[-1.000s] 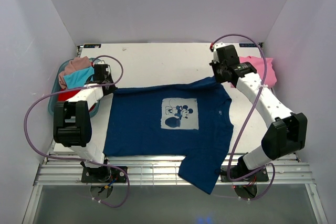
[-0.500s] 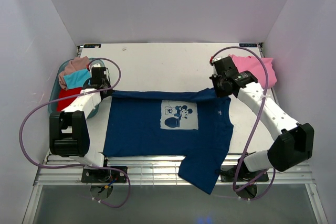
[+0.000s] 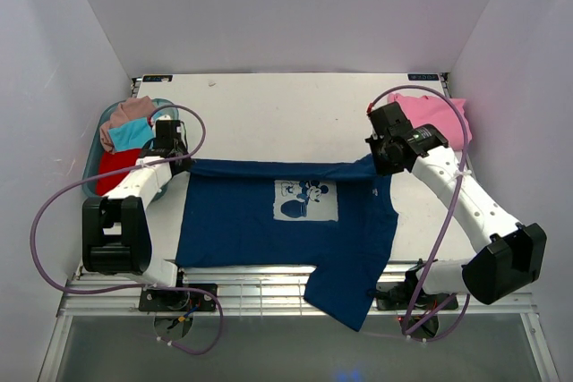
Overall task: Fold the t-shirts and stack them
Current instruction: Fold the tshirt
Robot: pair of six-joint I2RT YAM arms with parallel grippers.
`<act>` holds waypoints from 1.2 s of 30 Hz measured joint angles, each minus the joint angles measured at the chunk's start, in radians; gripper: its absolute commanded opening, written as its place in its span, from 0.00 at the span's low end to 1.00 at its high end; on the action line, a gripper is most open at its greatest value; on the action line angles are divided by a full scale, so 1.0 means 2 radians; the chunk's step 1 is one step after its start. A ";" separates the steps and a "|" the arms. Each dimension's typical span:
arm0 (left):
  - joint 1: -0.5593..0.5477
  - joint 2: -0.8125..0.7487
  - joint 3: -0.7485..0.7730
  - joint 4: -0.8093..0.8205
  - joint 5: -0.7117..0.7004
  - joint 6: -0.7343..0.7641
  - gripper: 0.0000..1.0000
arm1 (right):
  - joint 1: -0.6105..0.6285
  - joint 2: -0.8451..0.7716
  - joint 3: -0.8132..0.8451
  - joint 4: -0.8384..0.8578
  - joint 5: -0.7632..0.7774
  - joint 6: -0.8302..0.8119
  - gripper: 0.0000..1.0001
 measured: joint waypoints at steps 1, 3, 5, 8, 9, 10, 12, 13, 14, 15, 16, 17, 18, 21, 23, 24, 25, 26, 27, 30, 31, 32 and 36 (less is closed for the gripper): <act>0.000 -0.001 -0.001 -0.001 0.000 0.000 0.00 | 0.000 0.000 0.000 -0.002 0.000 0.002 0.10; 0.000 -0.002 -0.006 -0.001 0.000 0.000 0.00 | 0.000 -0.001 -0.006 -0.005 0.000 0.005 0.10; 0.000 -0.002 -0.012 -0.003 0.000 0.000 0.00 | 0.001 -0.001 -0.016 -0.011 0.000 0.010 0.10; 0.000 -0.003 -0.022 -0.007 0.000 0.000 0.00 | 0.003 -0.001 -0.035 -0.021 0.001 0.017 0.10; 0.000 -0.004 -0.025 -0.008 0.000 0.000 0.00 | 0.003 -0.001 -0.040 -0.025 0.002 0.019 0.10; 0.000 -0.006 -0.027 -0.010 -0.001 0.000 0.00 | 0.003 -0.001 -0.045 -0.027 0.002 0.022 0.10; 0.000 -0.009 -0.028 -0.013 -0.002 0.000 0.00 | 0.003 -0.001 -0.050 -0.034 0.002 0.027 0.10; 0.000 -0.009 -0.028 -0.014 -0.003 0.000 0.00 | 0.003 -0.002 -0.052 -0.035 0.002 0.029 0.10; 0.000 -0.010 -0.028 -0.014 -0.003 0.000 0.00 | 0.003 -0.002 -0.054 -0.037 0.002 0.032 0.10; 0.000 -0.010 -0.028 -0.016 -0.003 0.000 0.00 | 0.003 -0.002 -0.056 -0.037 0.001 0.034 0.10; 0.000 -0.010 -0.028 -0.018 -0.003 0.000 0.00 | 0.003 -0.001 -0.058 -0.039 0.000 0.037 0.10; 0.000 -0.010 -0.028 -0.022 -0.004 -0.001 0.00 | 0.003 -0.001 -0.060 -0.040 -0.001 0.039 0.10; 0.000 -0.009 -0.028 -0.027 -0.006 -0.002 0.04 | 0.003 0.001 -0.061 -0.042 -0.001 0.042 0.10; 0.000 -0.004 -0.028 -0.046 -0.011 -0.007 0.36 | 0.003 0.014 -0.064 -0.054 -0.002 0.052 0.11; 0.000 0.001 -0.027 -0.062 -0.013 -0.012 0.50 | 0.005 0.026 -0.066 -0.060 -0.005 0.057 0.19; -0.001 0.002 -0.027 -0.069 -0.014 -0.018 0.50 | 0.006 0.033 -0.066 -0.064 -0.006 0.061 0.31; -0.002 0.002 -0.027 -0.076 -0.014 -0.022 0.51 | 0.006 0.039 -0.066 -0.069 -0.006 0.067 0.35; -0.002 0.002 -0.027 -0.084 -0.014 -0.025 0.51 | 0.008 0.044 -0.066 -0.075 -0.006 0.070 0.38; -0.003 0.001 -0.026 -0.089 -0.015 -0.028 0.51 | 0.010 0.047 -0.066 -0.080 -0.005 0.072 0.45; -0.003 -0.012 -0.026 -0.106 -0.023 -0.036 0.51 | 0.014 0.049 -0.059 -0.094 -0.006 0.078 0.52; -0.003 -0.020 -0.025 -0.109 -0.026 -0.040 0.51 | 0.014 0.049 -0.052 -0.095 -0.006 0.078 0.52; -0.003 -0.027 -0.023 -0.111 -0.028 -0.042 0.50 | 0.015 0.049 -0.045 -0.094 -0.009 0.076 0.52; -0.003 -0.035 0.007 -0.107 -0.027 -0.047 0.45 | 0.015 0.051 -0.032 -0.061 -0.019 0.066 0.49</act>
